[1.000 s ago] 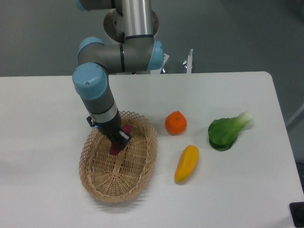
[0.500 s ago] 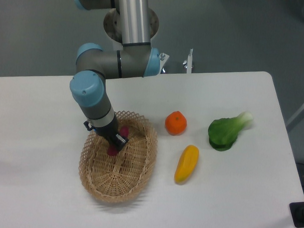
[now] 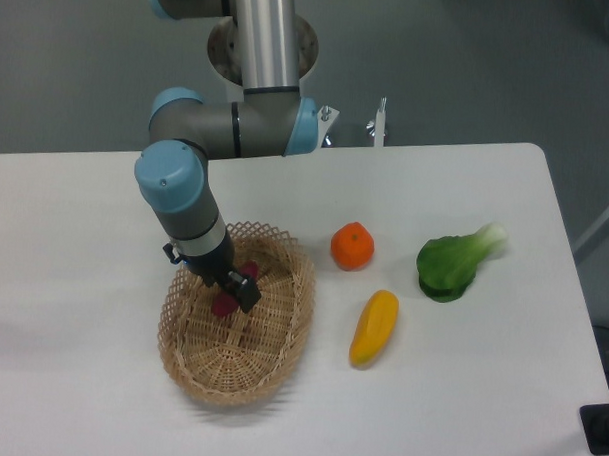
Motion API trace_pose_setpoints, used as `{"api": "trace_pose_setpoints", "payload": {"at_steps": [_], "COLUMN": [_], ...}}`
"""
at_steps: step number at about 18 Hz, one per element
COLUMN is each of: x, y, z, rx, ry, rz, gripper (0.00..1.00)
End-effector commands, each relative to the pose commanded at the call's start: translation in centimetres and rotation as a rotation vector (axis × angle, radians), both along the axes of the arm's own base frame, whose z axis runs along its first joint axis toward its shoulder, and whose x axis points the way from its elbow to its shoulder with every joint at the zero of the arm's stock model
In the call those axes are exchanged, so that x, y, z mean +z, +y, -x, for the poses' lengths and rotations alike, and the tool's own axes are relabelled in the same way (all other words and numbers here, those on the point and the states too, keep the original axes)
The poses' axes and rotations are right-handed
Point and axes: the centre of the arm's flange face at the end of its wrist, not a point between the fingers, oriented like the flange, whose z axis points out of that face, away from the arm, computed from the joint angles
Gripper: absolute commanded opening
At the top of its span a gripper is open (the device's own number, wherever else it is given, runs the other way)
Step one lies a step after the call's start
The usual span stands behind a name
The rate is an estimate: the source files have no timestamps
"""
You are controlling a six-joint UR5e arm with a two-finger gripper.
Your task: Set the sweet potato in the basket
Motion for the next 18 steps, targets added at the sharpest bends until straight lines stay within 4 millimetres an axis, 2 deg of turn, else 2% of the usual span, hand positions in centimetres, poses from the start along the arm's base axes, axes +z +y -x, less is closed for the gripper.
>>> {"api": "trace_pose_setpoints", "payload": {"at_steps": [5, 7, 8, 10, 12, 15, 18], "x": [6.0, 8.7, 10.3, 12.4, 13.9, 15.6, 18.3], "y": [1.3, 1.3, 0.8, -0.7, -2.2, -4.0, -6.4], "z": [1.7, 3.7, 5.0, 6.9, 8.8, 10.5, 13.3], "rx": [0.093, 0.128, 0.149, 0.162, 0.137, 0.038, -0.04], "ry": [0.047, 0.07, 0.085, 0.097, 0.084, 0.057, 0.04], "rz": [-0.127, -0.169, -0.19, -0.189, -0.134, -0.027, -0.006], "gripper": [1.0, 1.0, 1.0, 1.0, 1.0, 1.0, 1.0]}}
